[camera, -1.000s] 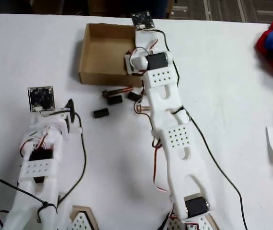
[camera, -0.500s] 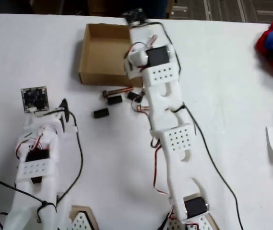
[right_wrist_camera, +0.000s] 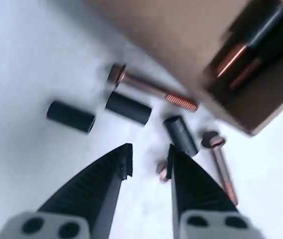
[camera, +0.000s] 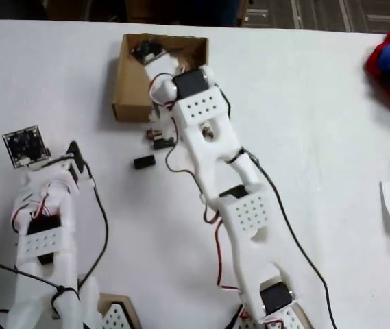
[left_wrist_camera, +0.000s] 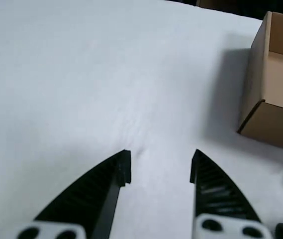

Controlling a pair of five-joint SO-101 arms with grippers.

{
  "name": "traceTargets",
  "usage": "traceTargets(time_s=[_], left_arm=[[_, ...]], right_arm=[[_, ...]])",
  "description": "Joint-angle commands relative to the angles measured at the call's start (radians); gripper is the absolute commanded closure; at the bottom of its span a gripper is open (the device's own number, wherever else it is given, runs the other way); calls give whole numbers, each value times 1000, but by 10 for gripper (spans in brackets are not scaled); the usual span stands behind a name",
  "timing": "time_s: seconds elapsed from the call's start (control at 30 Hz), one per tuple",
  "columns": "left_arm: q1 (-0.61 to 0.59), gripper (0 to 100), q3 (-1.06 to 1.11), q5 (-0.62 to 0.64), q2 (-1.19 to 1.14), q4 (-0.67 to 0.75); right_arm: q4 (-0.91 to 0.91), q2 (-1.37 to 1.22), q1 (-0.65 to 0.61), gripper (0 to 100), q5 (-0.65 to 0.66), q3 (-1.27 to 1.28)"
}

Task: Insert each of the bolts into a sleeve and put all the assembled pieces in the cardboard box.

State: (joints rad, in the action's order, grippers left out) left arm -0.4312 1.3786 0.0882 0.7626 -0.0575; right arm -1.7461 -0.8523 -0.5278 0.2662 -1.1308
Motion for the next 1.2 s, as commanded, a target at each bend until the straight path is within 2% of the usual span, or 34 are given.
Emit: traceTargets(time_s=[0.0, 0.4, 0.7, 0.97, 1.17], left_arm=[[-5, 789, -31, 9, 18, 20], [0, 789, -31, 9, 18, 20], [2, 789, -31, 9, 18, 20], [2, 789, -31, 9, 18, 20], [2, 789, -31, 9, 18, 20]], right_arm=[[-22, 139, -1, 834, 11, 164], [39, -42, 44, 812, 209, 199], [147, -54, 44, 813, 328, 199], [170, -56, 74, 814, 399, 206], [205, -58, 114, 814, 405, 212]])
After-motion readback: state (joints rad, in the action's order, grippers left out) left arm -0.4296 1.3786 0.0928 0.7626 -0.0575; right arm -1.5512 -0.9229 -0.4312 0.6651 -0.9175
